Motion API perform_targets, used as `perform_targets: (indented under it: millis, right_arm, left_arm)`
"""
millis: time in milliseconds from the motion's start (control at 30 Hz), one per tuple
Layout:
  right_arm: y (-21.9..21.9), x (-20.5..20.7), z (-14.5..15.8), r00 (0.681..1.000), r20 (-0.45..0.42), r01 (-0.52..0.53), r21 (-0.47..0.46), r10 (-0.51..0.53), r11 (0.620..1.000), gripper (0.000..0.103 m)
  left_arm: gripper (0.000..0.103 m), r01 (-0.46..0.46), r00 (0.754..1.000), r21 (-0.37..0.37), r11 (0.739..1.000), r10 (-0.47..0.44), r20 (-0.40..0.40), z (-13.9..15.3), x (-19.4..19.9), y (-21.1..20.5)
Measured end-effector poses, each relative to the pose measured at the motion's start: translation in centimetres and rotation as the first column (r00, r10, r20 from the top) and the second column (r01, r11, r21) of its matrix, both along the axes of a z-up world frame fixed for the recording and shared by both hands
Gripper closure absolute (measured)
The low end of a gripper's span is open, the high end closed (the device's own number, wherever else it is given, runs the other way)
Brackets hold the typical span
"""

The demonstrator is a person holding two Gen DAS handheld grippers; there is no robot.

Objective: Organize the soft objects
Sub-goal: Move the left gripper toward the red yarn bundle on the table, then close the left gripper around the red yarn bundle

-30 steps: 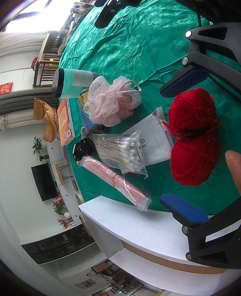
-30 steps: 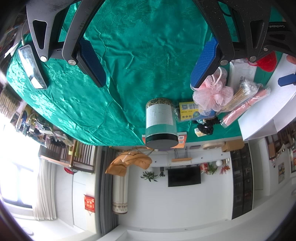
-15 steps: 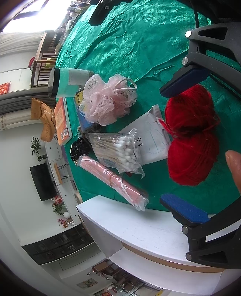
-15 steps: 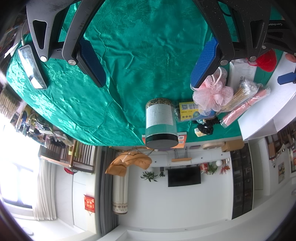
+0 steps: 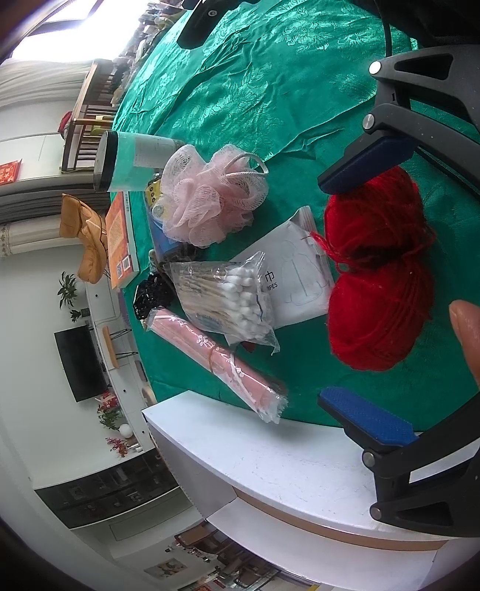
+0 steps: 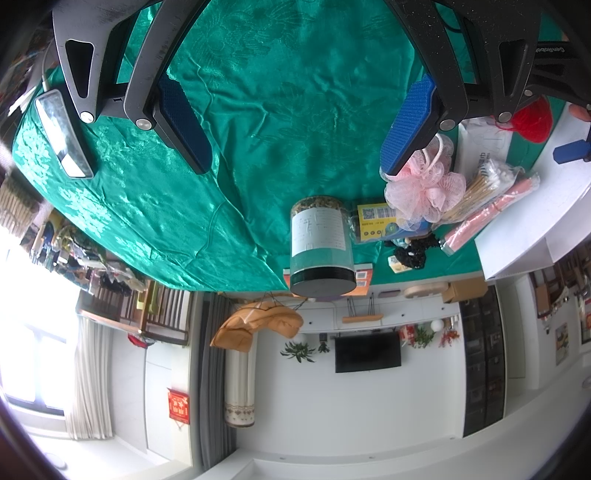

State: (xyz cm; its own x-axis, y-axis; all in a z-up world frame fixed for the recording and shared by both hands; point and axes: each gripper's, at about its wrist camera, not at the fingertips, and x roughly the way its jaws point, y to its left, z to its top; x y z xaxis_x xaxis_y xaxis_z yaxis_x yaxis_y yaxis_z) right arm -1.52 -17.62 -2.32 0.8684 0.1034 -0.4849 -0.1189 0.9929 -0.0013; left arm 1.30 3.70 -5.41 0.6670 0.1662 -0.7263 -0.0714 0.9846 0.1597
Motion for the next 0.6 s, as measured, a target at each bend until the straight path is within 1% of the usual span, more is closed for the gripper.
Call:
perform_targets:
  millis: [167,300,400,500,533,600]
  right_arm:
    - [0.0,0.0,0.0,1.000,0.000,0.000,0.000,0.000,1.000,0.009]
    - [0.0,0.0,0.0,1.000,-0.001,0.000,0.001,0.000,1.000,0.009]
    - [0.0,0.0,0.0,1.000,-0.002,-0.001,0.001,0.001,1.000,0.009]
    - [0.0,0.0,0.0,1.000,-0.002,0.000,-0.001,0.000,1.000,0.009]
    - [0.0,0.0,0.0,1.000,-0.002,0.000,0.000,0.000,1.000,0.009]
    - [-0.1,0.0,0.0,1.000,-0.002,0.000,0.001,0.000,1.000,0.009]
  left_arm:
    - [0.000,0.011,1.000,-0.063,0.998,-0.010,0.005,0.5,-0.2,0.7]
    - [0.000,0.040,0.999,-0.093,0.995,-0.039,0.012,0.7,-0.7,1.2]
    - [0.000,0.082,0.997,-0.132,0.988,-0.082,0.004,0.6,-1.3,1.2]
    - [0.000,0.150,0.988,-0.187,0.971,-0.155,-0.011,0.4,-1.8,0.9]
    - [0.000,0.172,0.984,-0.195,0.966,-0.177,-0.013,0.3,-2.0,0.6]
    - [0.000,0.194,0.980,-0.172,0.966,-0.199,-0.009,0.2,-2.4,-0.2]
